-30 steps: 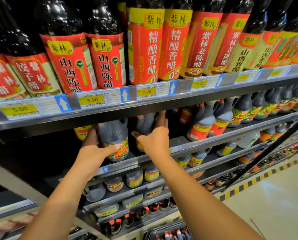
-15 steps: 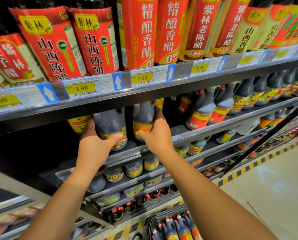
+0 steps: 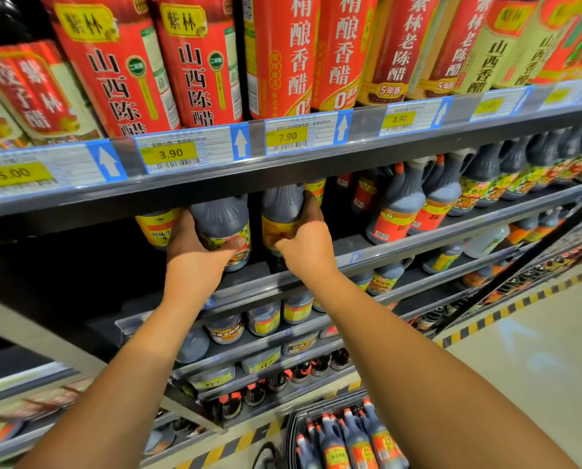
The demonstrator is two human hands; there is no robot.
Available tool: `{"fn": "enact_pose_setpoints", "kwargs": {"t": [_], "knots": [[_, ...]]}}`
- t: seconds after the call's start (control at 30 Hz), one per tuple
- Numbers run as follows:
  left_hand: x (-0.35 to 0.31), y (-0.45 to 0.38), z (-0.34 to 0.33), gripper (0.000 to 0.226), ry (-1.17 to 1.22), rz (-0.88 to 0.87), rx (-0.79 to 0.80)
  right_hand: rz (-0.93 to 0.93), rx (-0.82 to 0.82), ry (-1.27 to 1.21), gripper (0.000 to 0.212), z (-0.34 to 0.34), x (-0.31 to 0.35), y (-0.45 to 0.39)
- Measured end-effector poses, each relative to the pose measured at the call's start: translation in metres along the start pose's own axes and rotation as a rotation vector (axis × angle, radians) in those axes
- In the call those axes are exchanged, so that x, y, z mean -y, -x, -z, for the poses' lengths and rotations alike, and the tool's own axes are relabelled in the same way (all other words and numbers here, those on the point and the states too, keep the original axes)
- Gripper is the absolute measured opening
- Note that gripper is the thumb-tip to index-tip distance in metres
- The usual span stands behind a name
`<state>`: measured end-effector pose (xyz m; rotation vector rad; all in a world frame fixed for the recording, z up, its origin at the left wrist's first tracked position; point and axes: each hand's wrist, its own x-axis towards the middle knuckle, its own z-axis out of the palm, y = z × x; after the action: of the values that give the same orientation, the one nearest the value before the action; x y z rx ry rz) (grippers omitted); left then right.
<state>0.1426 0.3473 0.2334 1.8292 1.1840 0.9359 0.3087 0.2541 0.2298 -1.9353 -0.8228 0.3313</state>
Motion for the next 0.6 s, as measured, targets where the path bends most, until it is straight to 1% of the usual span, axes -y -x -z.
{"fn": "enact_pose_setpoints", "kwargs": {"t": [0.2, 0.33, 0.37, 0.43, 0.47, 0.53, 0.6], "knots": [[0.002, -0.002, -0.002, 0.085, -0.003, -0.006, 0.009, -0.018, 0.019, 0.032, 0.103, 0.003, 0.001, 0.001], [-0.003, 0.003, -0.001, 0.084, -0.019, 0.009, 0.02, -0.019, 0.073, 0.182, 0.099, 0.018, 0.007, 0.007], [-0.004, 0.005, 0.002, 0.087, -0.031, 0.02, 0.037, 0.011, 0.051, 0.187, 0.097, 0.026, 0.006, 0.012], [-0.007, 0.014, 0.011, 0.094, -0.044, 0.019, 0.067, 0.094, -0.032, 0.124, 0.088, 0.046, -0.002, 0.033], [-0.011, 0.023, 0.016, 0.092, -0.03, -0.004, 0.057, 0.122, -0.073, 0.074, 0.084, 0.058, -0.012, 0.048], [-0.019, 0.054, 0.024, 0.073, 0.066, -0.105, -0.01, 0.111, -0.142, 0.009, 0.074, 0.085, -0.046, 0.088], [-0.027, 0.098, 0.027, 0.049, 0.178, -0.225, -0.047, 0.003, -0.207, 0.017, 0.064, 0.11, -0.1, 0.138]]}}
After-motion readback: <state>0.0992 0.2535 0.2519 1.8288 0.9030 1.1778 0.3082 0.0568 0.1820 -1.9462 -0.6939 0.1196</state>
